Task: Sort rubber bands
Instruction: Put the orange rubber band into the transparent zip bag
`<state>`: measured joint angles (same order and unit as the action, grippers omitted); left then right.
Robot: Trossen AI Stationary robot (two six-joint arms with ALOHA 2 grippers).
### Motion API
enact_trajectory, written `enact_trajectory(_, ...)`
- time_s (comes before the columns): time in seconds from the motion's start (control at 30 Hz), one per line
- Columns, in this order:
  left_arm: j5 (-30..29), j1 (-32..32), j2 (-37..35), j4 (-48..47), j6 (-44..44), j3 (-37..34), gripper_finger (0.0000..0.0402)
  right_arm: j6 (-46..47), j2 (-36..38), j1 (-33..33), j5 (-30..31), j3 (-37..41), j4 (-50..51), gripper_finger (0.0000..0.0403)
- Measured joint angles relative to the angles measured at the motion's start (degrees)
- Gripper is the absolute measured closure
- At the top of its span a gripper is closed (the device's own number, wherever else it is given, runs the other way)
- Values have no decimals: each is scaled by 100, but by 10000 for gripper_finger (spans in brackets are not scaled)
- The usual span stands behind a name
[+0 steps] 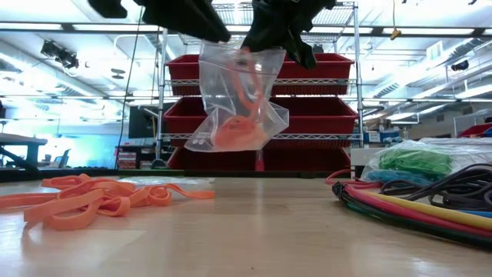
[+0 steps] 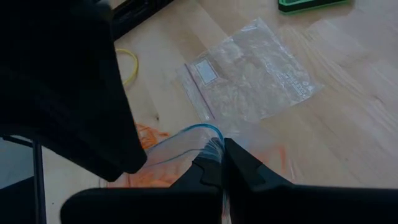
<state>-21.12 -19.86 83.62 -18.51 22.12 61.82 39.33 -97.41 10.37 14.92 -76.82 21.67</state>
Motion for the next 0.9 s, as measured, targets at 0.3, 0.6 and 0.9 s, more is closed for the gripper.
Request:
enact_trajectory(0.3, -178, -8, -40, -634, -327, 254, 204, -17, 0, 0, -3, 0, 6, 403)
enact_trajectory(0.6, 1062, -103, -220, -2335, -1735, -29, 214, -48, 0, 9, -20, 0, 28, 403)
enact_trajectory(0.9, 2388, -543, -333, -158, -2666, -2144, 229, -44, 0, 11, -21, 0, 24, 403)
